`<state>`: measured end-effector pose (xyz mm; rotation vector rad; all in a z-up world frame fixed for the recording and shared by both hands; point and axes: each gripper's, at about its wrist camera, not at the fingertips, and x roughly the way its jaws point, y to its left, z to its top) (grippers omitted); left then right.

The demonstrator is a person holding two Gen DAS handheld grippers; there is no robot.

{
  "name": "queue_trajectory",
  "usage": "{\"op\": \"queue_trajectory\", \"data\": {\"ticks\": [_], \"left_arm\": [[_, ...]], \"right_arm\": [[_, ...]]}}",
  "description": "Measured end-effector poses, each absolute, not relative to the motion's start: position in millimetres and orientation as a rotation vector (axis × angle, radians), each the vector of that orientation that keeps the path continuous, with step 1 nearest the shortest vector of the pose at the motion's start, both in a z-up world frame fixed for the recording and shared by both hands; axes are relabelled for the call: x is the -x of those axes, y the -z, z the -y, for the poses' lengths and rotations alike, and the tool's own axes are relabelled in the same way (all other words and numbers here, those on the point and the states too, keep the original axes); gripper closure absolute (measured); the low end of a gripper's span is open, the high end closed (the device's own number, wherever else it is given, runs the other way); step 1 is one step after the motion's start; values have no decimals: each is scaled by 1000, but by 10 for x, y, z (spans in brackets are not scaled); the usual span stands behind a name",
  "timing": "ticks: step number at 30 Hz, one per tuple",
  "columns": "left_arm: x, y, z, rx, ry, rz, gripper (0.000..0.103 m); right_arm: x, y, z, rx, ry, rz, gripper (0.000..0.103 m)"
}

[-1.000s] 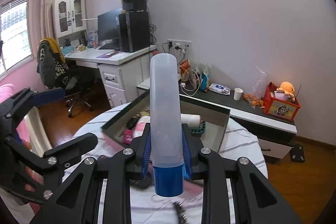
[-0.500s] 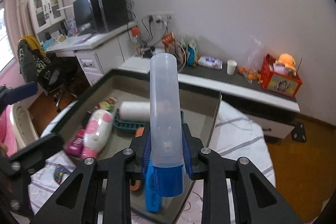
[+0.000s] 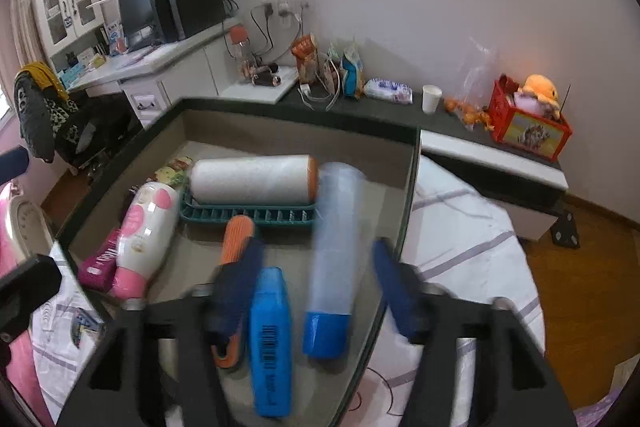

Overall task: Organize rigid objects
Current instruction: 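Lower the bottle into the box and open the right gripper, then withdraw the right gripper up from the box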

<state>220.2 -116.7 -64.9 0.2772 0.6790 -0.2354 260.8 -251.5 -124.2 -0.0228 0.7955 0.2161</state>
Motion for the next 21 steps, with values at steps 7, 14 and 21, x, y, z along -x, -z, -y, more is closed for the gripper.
{"op": "queue_trajectory", "data": {"ticks": [7,14,21], "left_arm": [[-1685,367,920,-240,233,-612,0],[-930,61,518,-168,219,-511,0],[-231,-47,183,-115,181,-458,0]], "right_arm": [[-2053,737,2452,24,-214,-682,26],[-1096,207,2289,55,-218,-508,21],[-288,30,2132,66,-207,-429,19]]}}
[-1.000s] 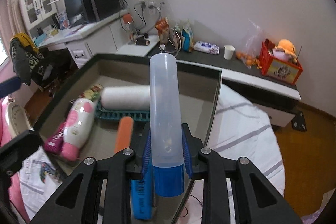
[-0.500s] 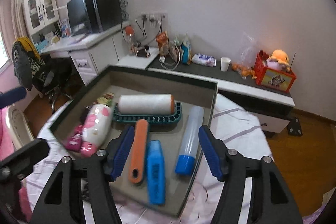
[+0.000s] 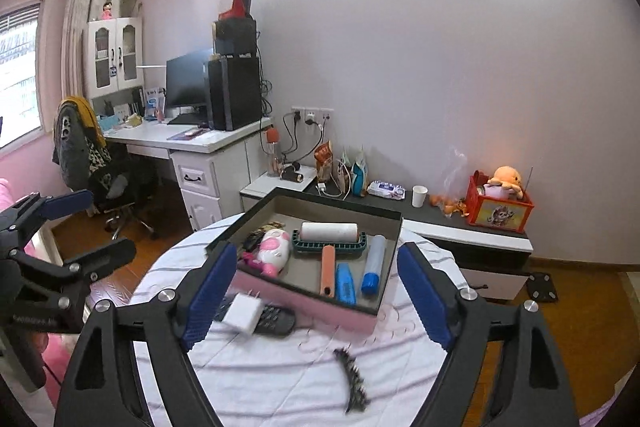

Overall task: Organize rigid objects
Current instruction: 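Withdraw the right gripper up from the box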

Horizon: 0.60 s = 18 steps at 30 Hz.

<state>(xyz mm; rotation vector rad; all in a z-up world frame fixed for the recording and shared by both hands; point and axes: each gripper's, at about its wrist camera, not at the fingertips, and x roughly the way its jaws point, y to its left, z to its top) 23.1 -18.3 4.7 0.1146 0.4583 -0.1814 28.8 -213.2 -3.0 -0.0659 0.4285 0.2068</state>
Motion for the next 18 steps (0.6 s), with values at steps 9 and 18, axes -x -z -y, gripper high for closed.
{"op": "queue_trajectory", "data": {"ticks": [9,18], "left_arm": [[285,-80,128,-119,207,-430,0],[436,-35,178,-145,210,-437,0]], "right_arm": [[232,36,1998,61,-188,-406,19],[387,83,1946,75,-186,-412,19]]}}
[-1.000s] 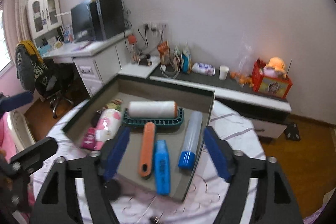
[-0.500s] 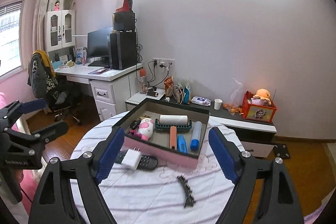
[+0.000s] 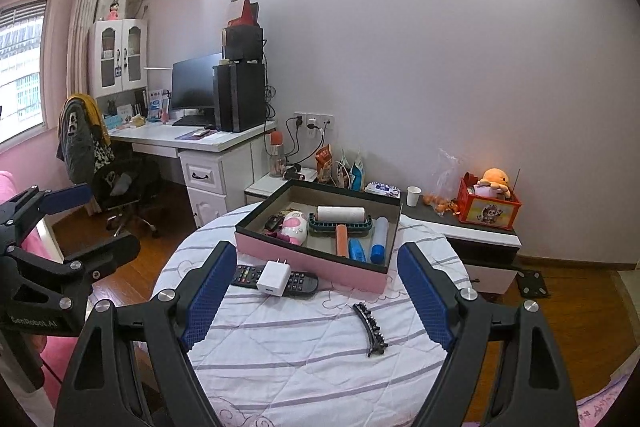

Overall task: Organize rigid objects
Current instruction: 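Withdraw the right gripper up from the box, then lower the left gripper onto the white charger and close on it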

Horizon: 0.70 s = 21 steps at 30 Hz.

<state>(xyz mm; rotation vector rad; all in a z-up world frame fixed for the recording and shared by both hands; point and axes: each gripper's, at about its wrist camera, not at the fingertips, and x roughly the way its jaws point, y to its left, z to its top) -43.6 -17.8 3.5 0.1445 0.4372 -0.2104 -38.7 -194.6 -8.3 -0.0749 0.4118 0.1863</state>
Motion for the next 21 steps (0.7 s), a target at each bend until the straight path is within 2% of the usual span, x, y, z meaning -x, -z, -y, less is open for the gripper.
{"op": "queue_trajectory", "data": {"ticks": [12,21], "left_arm": [[199,180,339,-169,213,-506,0],[-275,666,548,-200,226,-645,0]], "right_arm": [[246,380,2044,50,-184,-486,19],[-92,785,2278,14,-155,-594,19]]}}
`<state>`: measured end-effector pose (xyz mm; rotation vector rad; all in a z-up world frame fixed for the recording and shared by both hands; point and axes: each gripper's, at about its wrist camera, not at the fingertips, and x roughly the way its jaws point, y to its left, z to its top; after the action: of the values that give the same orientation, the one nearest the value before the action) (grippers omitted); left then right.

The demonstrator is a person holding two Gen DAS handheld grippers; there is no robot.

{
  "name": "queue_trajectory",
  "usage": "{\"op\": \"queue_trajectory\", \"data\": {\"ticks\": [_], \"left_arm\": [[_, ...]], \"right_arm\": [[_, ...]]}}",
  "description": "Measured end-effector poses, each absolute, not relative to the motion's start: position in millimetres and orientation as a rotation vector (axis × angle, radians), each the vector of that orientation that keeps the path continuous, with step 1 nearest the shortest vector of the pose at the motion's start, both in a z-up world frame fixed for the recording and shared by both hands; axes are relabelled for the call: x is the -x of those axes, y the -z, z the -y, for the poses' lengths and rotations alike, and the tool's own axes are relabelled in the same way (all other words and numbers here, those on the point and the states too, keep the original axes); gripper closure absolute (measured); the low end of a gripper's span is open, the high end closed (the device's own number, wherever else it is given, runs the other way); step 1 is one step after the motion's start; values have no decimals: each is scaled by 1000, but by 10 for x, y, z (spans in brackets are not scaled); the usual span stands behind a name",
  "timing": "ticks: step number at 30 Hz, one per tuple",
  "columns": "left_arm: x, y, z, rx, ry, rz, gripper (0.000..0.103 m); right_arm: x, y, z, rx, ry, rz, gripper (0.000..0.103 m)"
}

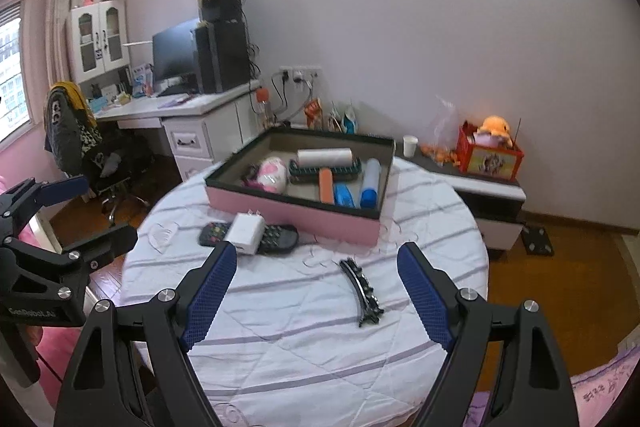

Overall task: Organize rigid objects
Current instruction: 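Lower the left gripper onto the white charger and close on it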

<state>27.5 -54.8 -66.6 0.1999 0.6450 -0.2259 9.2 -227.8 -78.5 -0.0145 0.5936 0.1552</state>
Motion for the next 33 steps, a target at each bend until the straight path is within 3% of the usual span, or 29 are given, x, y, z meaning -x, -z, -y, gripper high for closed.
{"op": "queue_trajectory", "data": {"ticks": [7,20,24,27,33], "left_arm": [[-844,1178,681,-188,197,-793,0],[-1561,1631,846,-182,125,-904,1],[-1692,1733,853,-163,135,-939,21],[-1731,1761,848,-148,158,-949,24],[-1711,1730,806,-135,188,-938,43]], "right_arm": [[-426,1135,2489,-15,-145,-683,19],[-975,1514,2750,-56,-142,-769,19],[-1087,1585,2738,-53,-159,-786,19],[-1132,1616,2749,-58,-167,-792,19],[-1159,1628,2759,-58,-169,-795,19]]}}
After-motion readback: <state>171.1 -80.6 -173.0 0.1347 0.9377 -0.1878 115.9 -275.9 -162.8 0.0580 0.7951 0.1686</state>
